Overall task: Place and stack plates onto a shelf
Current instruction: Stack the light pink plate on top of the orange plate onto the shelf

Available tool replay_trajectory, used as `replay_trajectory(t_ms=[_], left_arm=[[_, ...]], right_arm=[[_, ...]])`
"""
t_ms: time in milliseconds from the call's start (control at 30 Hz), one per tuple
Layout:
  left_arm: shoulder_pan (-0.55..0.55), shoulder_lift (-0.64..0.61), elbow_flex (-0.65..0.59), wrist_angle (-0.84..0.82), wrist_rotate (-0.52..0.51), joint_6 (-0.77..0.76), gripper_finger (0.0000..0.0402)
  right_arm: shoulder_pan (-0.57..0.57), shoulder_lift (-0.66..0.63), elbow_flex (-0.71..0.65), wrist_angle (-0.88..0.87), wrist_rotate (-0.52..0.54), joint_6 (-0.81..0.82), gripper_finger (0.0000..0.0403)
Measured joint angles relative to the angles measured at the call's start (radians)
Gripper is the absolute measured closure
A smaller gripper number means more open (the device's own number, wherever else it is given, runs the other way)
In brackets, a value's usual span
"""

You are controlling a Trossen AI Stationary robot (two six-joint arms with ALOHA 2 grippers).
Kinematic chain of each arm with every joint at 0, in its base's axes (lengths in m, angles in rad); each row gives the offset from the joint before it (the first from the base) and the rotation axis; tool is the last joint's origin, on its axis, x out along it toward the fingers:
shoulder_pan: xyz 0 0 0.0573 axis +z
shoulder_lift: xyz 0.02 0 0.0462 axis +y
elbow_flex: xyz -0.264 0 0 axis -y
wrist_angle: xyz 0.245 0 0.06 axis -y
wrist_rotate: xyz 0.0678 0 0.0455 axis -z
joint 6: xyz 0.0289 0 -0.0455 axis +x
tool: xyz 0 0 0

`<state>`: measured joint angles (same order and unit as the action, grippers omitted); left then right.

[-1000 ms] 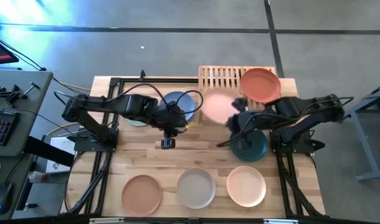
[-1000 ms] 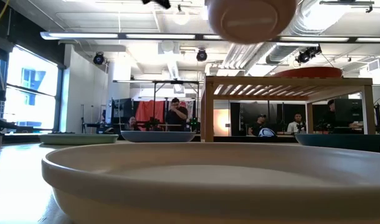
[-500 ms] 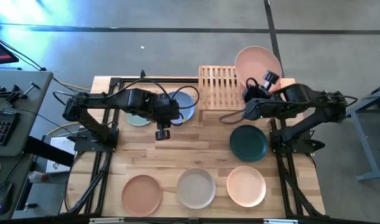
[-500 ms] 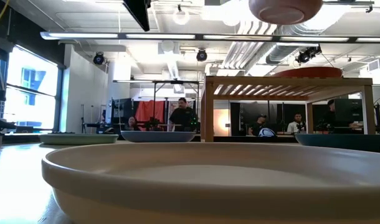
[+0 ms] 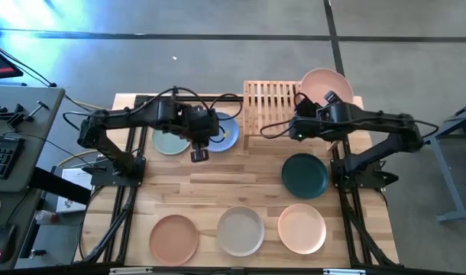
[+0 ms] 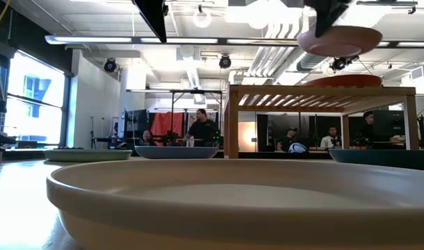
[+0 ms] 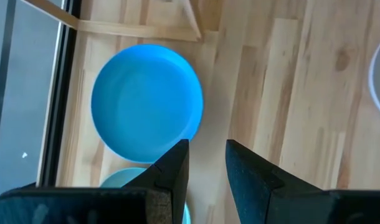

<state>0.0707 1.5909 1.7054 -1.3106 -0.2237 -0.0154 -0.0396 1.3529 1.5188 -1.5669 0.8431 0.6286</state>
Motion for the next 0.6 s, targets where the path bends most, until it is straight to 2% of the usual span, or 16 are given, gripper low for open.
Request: replay_trajectory(t_ms=[200,433,600], left_arm=[[0.027,0.000,0.000,-0.014,0.000,0.016,0.0307],[0.041,0.000,0.000,-0.030,0.000,0.020,0.0307],[0.040,0.000,0.000,-0.032,0.000,0.028,0.0307]], right_arm=[[-0.062,0.000,-0.073,0.037,-0.033,0.044,0.0403],[-0.136,0.001,-0.114,0.171,-0.110,-0.123,0.0403],[-0.189,0.001,-0.116,0.183,-0.127,-0.138,0.0403]])
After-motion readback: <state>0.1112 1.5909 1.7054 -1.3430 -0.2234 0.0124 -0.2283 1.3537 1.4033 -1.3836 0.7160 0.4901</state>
